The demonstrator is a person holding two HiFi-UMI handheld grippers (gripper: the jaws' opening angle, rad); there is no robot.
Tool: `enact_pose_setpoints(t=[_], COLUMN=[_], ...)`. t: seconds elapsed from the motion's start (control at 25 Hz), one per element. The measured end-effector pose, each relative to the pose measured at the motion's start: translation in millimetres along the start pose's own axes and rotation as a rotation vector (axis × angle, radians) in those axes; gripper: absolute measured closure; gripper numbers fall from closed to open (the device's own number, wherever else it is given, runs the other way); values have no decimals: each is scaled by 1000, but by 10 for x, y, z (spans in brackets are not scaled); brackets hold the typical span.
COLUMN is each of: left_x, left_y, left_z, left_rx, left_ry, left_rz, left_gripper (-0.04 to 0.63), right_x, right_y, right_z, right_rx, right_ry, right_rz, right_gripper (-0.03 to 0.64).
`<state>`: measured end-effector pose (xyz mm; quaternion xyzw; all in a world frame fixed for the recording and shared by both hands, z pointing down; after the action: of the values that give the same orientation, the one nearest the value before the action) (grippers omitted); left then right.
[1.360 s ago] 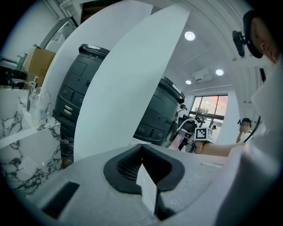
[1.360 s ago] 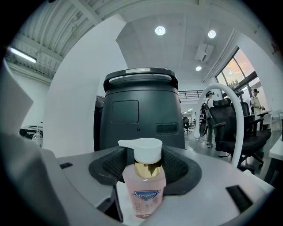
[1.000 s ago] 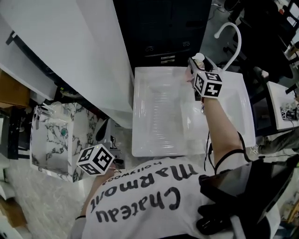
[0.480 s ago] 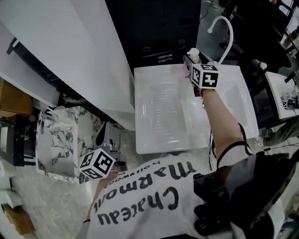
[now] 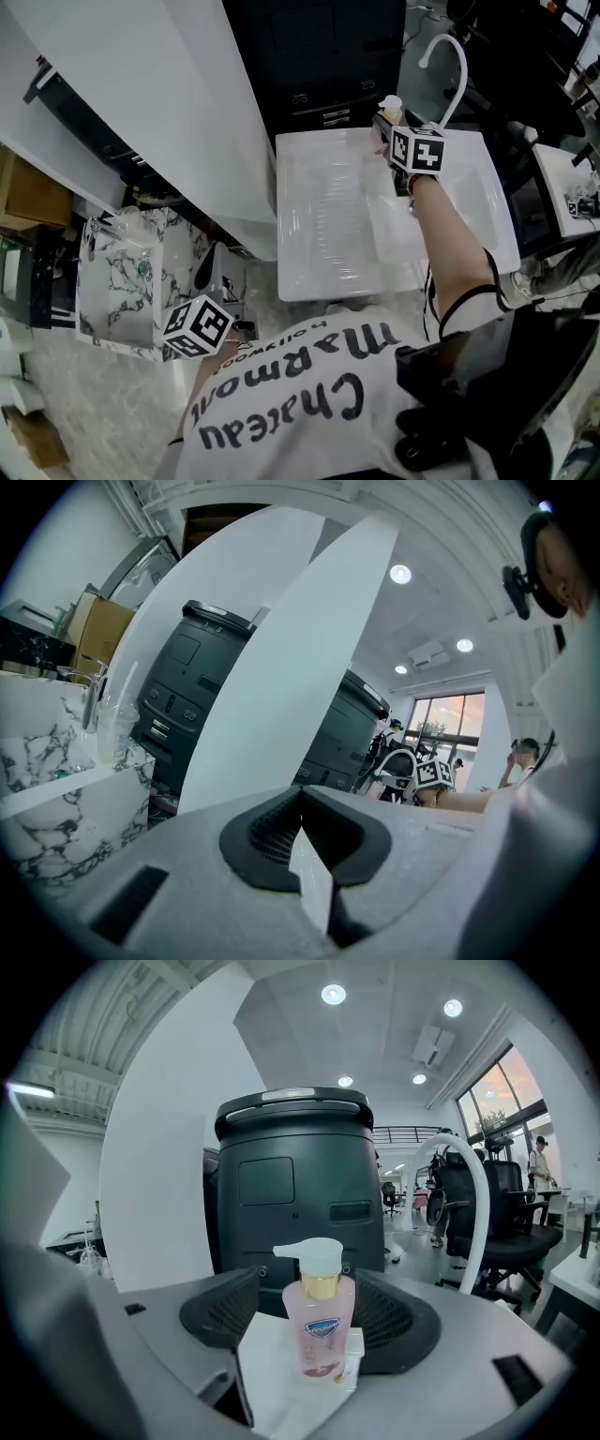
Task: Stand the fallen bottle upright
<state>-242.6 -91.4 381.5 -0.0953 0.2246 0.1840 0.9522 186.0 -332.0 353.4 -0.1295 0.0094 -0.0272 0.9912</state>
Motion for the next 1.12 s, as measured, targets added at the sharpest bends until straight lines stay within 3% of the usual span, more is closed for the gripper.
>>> enact_pose_setpoints(t=[0.48, 0.88, 0.96, 1.04, 1.12], left_x=[98, 201, 214, 219, 226], left_y=[114, 232, 268, 303, 332], left_z=[9, 1, 12, 24, 32], left_rx=[16, 15, 12, 6, -1], left_ry=[-11, -20, -21, -23, -26], left_rz=[48, 129, 143, 154, 167], left_gripper=[581, 581, 581, 581, 581], right_x=[103, -95, -136, -182, -238], right_y=[441, 1199, 1385, 1579, 1764], right_z=[-37, -296, -299, -269, -209], right_rx=[24, 174, 203, 224, 232], right_ry=[-94, -171, -185, -223, -273], right_rz=[-12, -149, -162, -177, -193], right_gripper=[339, 344, 383, 481, 500])
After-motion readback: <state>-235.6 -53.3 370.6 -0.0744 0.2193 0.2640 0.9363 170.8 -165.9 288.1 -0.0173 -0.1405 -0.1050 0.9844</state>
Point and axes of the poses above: the fingertips, and each gripper's own axes: y backward along the fingers, x to its right, z out of its underside, the point moved 10 cm from there along y, backward along the fingers, and after that the axes turned 8 degrees about z, right-handed, at the moved point
